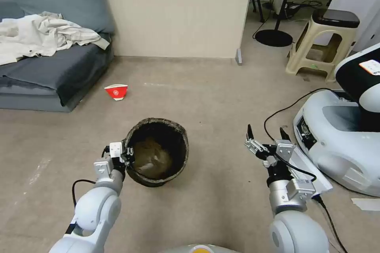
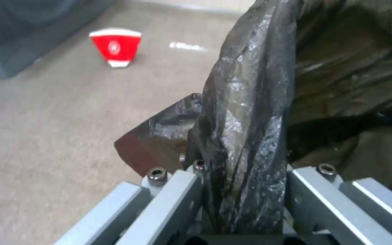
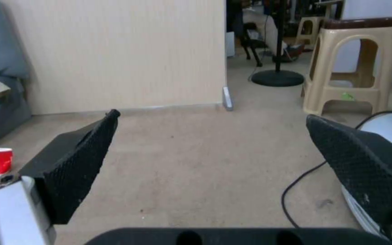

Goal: Pick up the trash can from the floor.

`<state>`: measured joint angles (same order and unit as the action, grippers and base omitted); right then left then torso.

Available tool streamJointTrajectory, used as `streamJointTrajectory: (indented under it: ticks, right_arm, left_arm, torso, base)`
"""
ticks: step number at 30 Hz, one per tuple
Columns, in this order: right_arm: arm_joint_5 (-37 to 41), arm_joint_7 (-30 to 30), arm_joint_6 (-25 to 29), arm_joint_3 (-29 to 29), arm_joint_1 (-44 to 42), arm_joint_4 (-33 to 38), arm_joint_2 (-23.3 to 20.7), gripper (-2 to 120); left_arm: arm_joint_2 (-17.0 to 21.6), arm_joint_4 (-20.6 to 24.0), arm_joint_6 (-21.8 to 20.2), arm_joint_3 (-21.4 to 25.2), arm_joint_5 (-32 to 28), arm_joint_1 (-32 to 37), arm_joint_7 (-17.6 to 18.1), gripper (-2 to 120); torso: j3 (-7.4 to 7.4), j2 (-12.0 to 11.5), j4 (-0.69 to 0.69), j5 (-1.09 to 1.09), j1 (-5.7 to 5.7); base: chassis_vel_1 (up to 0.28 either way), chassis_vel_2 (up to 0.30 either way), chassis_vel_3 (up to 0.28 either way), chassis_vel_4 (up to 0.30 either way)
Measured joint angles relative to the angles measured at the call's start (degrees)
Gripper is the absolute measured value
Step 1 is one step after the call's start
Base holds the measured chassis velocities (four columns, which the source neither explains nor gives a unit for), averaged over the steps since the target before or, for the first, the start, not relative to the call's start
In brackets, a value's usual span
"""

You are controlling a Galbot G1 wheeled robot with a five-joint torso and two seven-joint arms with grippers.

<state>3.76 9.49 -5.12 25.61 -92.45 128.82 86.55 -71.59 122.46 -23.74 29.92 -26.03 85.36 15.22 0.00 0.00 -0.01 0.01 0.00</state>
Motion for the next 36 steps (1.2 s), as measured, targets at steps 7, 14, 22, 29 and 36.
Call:
streamJointTrajectory:
  ticks: [7,14,22,29,36]
  right_arm:
    - [0.13,0.02,-0.11,-0.11,0.26,0.12,-0.08,100]
    - [0.19,0.11,-0.24,-0.1,0.5,0.19,-0.02,100]
    - [0.2,0.19,-0.43,0.04,0.44,0.29,-0.05,100]
    - [0.2,0.31,-0.78,0.04,0.54,0.44,-0.07,100]
    - [0.17,0.35,-1.16,-0.11,0.22,0.62,-0.07,100]
  left_arm:
    - [-0.39,6.68,1.0,0.97,-1.89,3.67,-1.47,3]
    - [-0.76,7.41,3.3,1.21,-2.56,4.76,-3.05,3]
    - [-1.17,6.56,4.39,1.07,-2.2,4.5,-3.75,3]
    - [-1.24,6.25,4.39,1.08,-2.09,4.35,-3.77,3]
    - [-1.3,6.21,4.15,1.1,-2.01,4.29,-3.77,3]
  torso:
    - [0.0,0.0,0.01,0.0,0.0]
    - [0.0,0.0,0.01,-0.02,0.01]
    - [0.0,0.0,0.0,-0.01,0.0]
    - [0.0,0.0,0.01,-0.01,0.0]
    - [0.0,0.0,0.0,-0.01,0.0]
  base:
    - [0.0,0.0,0.0,0.0]
    - [0.0,0.0,0.0,0.0]
    - [0.0,0.0,0.0,0.0]
    - [0.0,0.0,0.0,0.0]
    - [0.0,0.0,0.0,0.0]
